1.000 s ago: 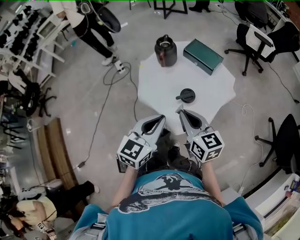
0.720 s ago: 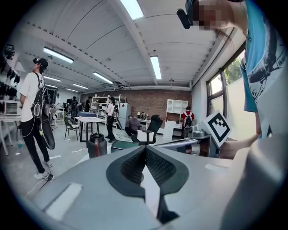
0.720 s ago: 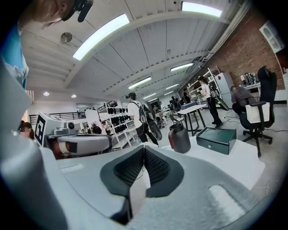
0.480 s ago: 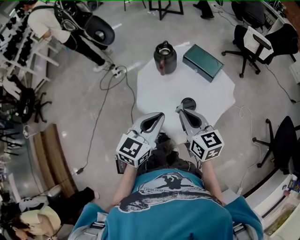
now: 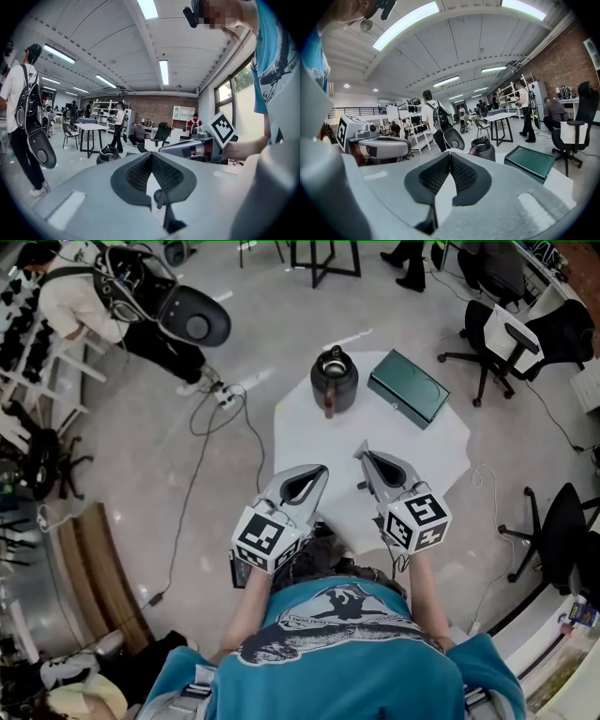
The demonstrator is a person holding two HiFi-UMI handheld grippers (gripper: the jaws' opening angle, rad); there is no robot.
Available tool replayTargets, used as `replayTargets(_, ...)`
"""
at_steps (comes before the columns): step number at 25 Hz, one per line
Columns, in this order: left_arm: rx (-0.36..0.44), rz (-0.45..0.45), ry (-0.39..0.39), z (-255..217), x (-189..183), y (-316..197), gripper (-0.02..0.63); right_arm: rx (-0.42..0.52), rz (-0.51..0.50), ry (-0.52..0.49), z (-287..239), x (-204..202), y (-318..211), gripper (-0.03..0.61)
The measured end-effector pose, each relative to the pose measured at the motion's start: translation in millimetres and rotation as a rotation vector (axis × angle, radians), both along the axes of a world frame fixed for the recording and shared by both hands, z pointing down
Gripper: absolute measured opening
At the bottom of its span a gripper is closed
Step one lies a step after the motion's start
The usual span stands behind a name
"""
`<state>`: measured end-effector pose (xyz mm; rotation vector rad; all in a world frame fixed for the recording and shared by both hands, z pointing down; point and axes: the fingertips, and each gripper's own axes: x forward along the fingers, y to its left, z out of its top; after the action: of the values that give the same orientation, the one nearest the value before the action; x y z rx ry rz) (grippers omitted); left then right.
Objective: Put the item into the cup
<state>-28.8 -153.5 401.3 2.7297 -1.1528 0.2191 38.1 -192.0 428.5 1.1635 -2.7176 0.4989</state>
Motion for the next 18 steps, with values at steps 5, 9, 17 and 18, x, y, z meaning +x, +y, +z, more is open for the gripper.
replayTargets(5,0.001,0.023,0.019,-3.5,-8.7,-25.4,0.012,0.008,-0.001,0.056,-0.8,-8.0,-43.3,0.003)
replayTargets(9,0.003,0.030,0.027,-5.0,-13.7,-42.6,0.012,0.041,-0.032,0.119,-7.4,-15.0,-79.6,0.003)
replayTargets(17,-0.023,0.031,0.057,3.5,-25.8,-59.3,0.012,0.061,-0.105,0.238,-6.6,-36.2,-152.9,0.003)
replayTargets(18,-0.027,0.029,0.061,4.3,-26.9,-61.1,0.012,0.057,-0.113,0.252,-4.3,-38.4,-161.5,0.003)
